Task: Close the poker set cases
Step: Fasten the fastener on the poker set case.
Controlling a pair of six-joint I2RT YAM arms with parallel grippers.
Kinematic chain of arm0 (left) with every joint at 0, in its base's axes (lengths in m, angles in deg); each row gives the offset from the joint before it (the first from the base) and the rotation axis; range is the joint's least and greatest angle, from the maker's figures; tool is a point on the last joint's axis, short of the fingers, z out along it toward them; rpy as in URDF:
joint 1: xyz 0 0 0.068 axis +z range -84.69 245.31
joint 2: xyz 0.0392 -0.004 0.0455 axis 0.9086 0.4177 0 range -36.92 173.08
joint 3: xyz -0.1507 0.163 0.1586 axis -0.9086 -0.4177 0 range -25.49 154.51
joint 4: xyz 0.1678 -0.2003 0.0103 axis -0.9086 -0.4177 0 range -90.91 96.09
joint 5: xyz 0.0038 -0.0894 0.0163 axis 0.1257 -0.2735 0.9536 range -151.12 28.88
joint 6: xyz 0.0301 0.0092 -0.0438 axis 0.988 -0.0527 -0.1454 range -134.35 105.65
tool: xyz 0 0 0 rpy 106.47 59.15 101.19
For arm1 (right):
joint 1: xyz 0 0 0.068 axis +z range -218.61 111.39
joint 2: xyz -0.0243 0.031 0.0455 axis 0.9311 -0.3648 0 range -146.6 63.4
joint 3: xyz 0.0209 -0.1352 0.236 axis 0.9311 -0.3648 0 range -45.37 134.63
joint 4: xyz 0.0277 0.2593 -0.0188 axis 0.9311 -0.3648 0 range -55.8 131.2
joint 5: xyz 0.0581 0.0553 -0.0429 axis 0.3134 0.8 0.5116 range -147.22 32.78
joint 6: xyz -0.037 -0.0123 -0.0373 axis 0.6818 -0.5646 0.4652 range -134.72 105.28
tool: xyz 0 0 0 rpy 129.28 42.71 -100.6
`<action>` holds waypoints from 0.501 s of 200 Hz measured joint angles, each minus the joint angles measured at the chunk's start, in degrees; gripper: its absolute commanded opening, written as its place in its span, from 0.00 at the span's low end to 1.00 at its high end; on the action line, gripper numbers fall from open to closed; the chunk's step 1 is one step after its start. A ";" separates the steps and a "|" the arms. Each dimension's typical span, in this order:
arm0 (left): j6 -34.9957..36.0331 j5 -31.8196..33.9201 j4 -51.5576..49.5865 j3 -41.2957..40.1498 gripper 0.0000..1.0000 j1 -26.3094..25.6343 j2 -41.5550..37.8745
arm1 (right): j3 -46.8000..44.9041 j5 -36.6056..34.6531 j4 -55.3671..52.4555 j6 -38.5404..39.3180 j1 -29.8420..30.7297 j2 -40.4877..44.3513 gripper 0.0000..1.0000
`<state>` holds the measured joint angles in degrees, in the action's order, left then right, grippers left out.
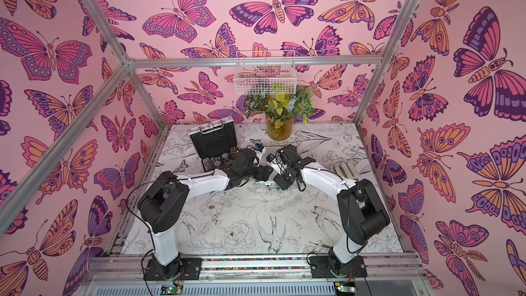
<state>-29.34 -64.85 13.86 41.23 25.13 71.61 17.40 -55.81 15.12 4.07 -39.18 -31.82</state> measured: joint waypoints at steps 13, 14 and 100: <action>0.00 -0.20 -1.20 0.42 0.84 0.07 -0.11 | 0.42 -0.28 -0.04 0.68 0.09 -0.44 0.65; 0.00 -0.20 -1.38 0.50 0.84 0.07 -0.11 | 0.44 -0.28 -0.04 0.72 0.09 -0.48 0.65; 1.38 0.90 -10.95 5.75 0.83 -0.83 0.96 | 1.57 -1.20 0.11 2.10 0.81 -1.86 0.65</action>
<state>-27.96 -63.95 2.91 46.98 24.30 72.57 18.97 -57.01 15.23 6.17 -38.37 -33.68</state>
